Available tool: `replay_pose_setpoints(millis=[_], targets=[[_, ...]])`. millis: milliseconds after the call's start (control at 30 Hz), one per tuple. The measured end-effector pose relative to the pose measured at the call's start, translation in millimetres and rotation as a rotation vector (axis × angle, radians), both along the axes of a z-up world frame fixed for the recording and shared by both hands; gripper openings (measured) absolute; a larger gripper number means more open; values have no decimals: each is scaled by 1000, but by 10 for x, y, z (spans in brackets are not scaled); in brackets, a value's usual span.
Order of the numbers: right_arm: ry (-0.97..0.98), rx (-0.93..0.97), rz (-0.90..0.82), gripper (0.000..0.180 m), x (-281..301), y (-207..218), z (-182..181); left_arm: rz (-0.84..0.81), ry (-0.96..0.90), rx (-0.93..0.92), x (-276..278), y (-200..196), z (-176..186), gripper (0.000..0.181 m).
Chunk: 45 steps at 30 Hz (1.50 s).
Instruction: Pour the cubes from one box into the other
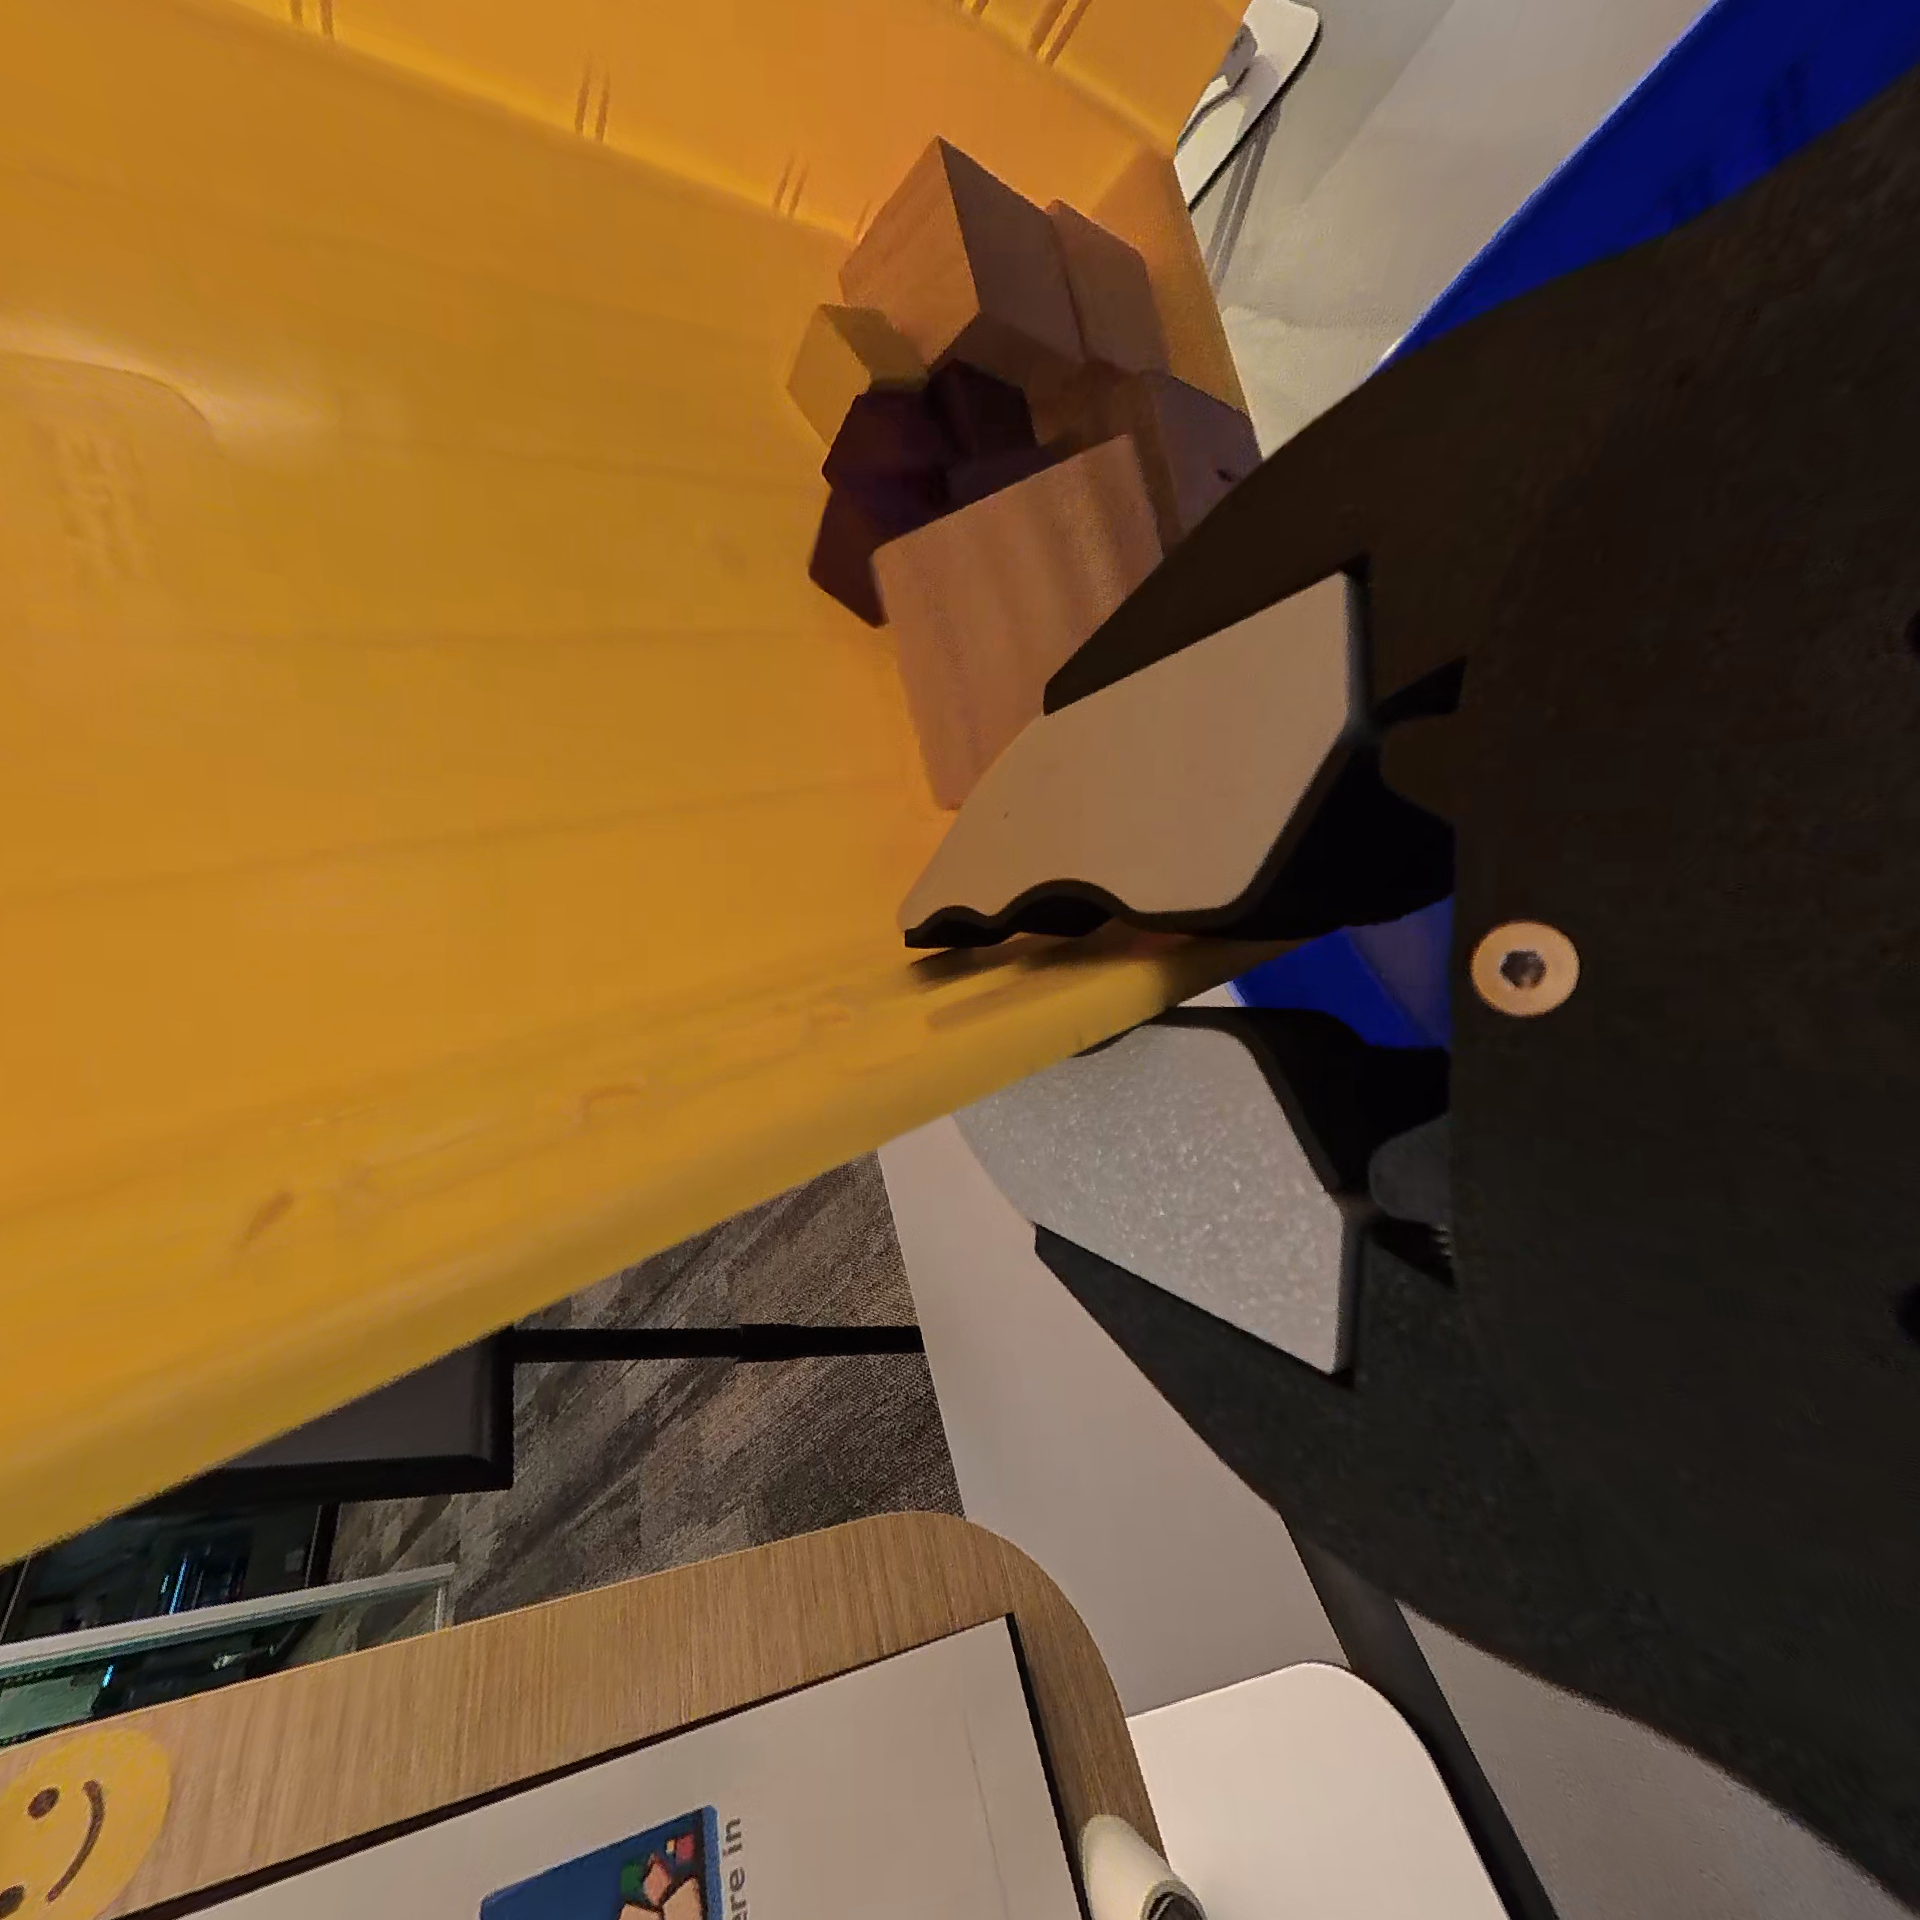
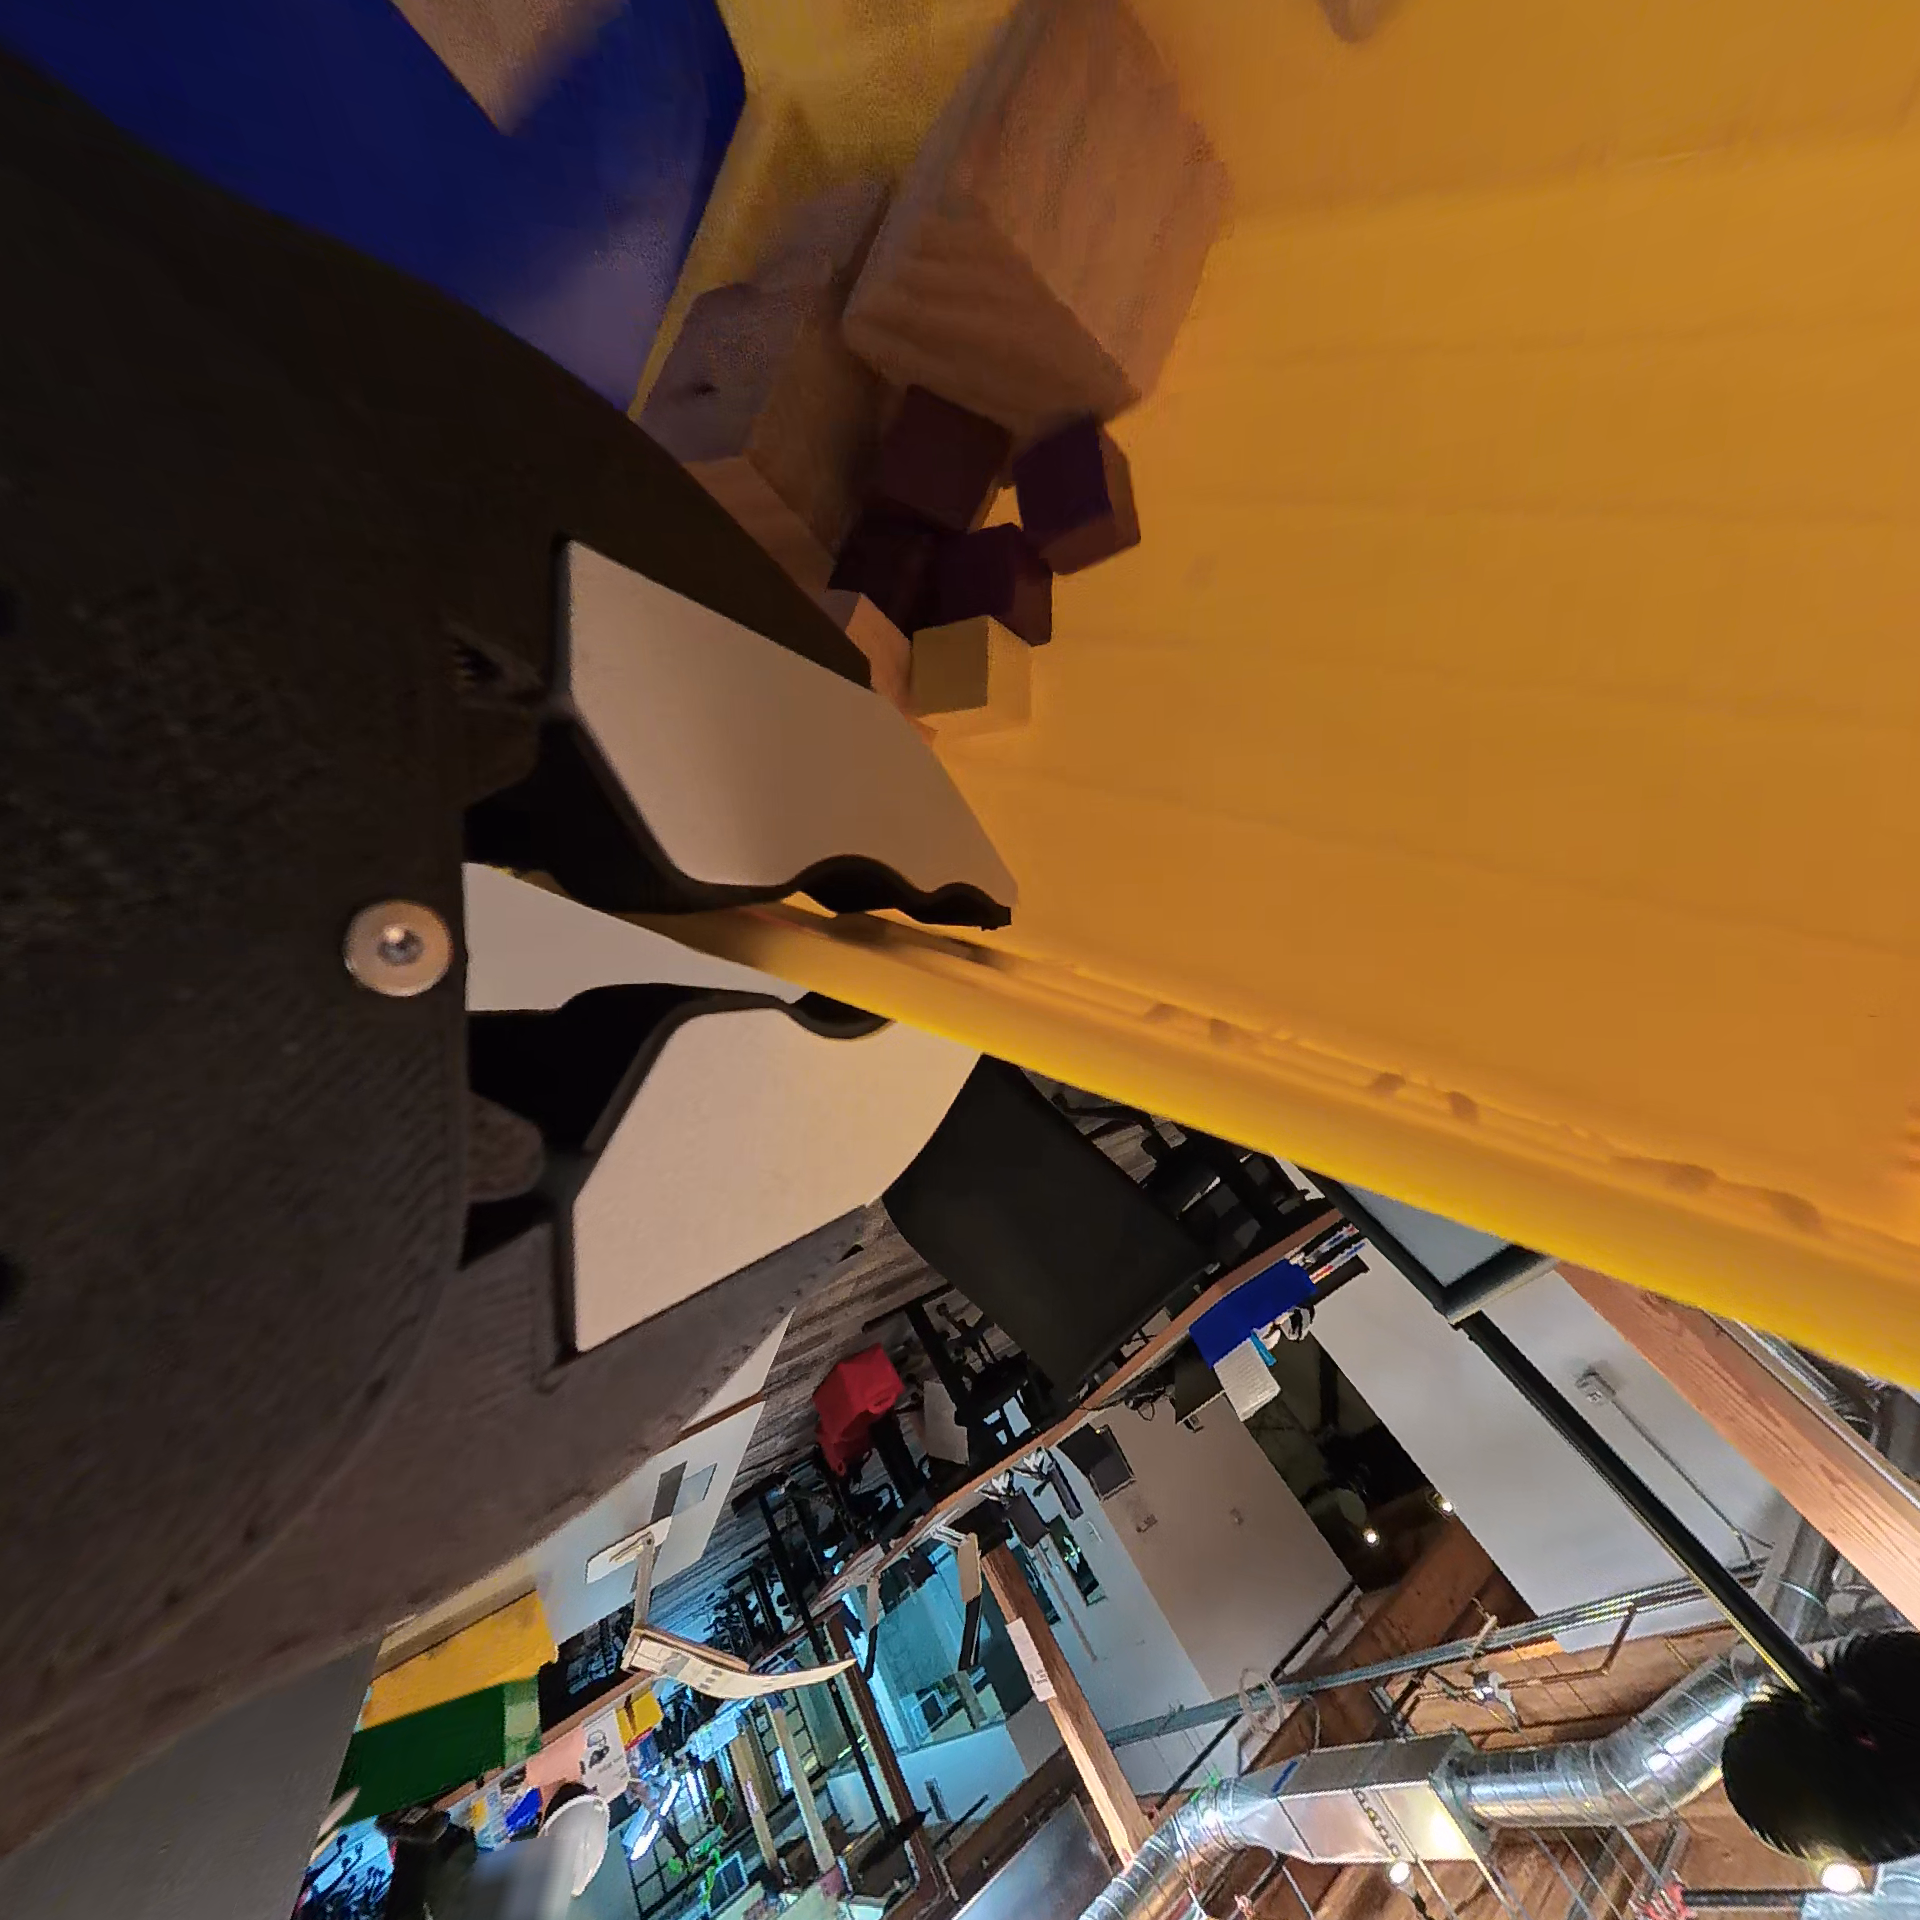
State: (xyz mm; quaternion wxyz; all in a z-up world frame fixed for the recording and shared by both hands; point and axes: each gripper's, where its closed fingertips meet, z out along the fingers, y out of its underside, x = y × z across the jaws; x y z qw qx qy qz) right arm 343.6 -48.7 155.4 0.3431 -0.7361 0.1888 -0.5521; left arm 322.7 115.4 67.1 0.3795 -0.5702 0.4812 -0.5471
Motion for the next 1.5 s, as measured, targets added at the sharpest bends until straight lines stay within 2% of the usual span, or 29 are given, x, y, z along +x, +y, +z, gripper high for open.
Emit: replay_pose_setpoints(millis=[33, 1500], targets=[[-1, 1, 1, 8, 0, 1, -3, 1, 0, 3, -1, 3, -1, 8], [-262, -30, 83, 10, -255, 58, 190, -9, -152, -82, -82, 22, 152, 6]])
